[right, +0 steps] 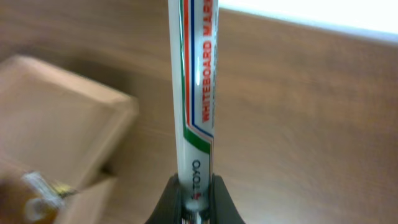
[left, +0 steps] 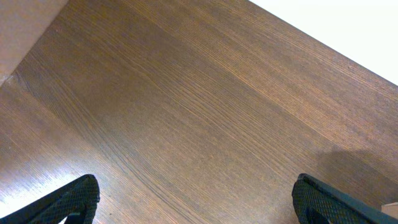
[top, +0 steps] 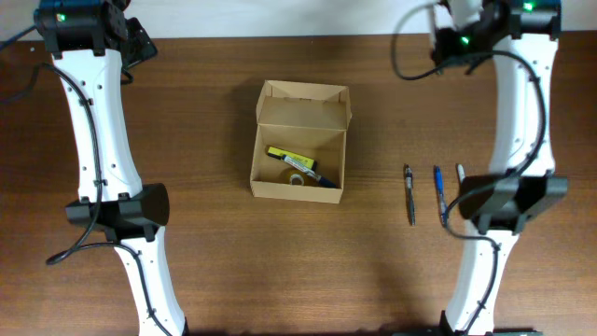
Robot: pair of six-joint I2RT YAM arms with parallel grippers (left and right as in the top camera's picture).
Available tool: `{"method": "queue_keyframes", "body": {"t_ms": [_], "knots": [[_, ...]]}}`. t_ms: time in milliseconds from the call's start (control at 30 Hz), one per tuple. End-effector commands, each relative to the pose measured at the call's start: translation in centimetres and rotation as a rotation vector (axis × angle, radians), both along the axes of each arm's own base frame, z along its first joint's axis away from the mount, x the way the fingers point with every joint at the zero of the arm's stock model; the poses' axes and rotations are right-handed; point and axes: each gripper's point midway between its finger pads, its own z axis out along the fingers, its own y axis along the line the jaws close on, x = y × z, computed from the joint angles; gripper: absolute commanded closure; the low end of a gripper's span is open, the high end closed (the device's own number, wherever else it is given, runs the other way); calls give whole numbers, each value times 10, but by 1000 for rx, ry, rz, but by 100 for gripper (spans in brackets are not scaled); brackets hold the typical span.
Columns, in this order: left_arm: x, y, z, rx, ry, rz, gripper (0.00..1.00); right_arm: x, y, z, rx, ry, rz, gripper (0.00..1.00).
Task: Pack container
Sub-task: 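Carry the black whiteboard marker into the box and open the right gripper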
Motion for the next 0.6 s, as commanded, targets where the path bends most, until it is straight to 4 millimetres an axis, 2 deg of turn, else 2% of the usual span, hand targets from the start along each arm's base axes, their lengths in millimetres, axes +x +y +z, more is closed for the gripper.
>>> {"method": "queue_keyframes", "body": {"t_ms": [0, 67, 133, 167, 233, 333, 567], "knots": [[-7, 3, 15, 15, -24, 0, 0, -28, 72, 66, -40, -160, 196, 96], [-7, 3, 15, 15, -24, 0, 0, -43, 102, 71, -121, -180, 301, 96], [-7, 3, 15, 15, -24, 0, 0, -59, 135, 63, -209, -177, 467, 96], [-7, 3, 15, 15, -24, 0, 0, -69, 159, 49, -248, -158, 592, 96], [-7, 3, 15, 15, -24, 0, 0, -78, 180, 28, -271, -111, 688, 96], [-7, 3, 15, 15, -24, 0, 0, -90, 193, -7, -297, -8, 784, 96], [-7, 3, 15, 15, -24, 0, 0, -111, 192, -99, -297, 249, 876, 96]]}}
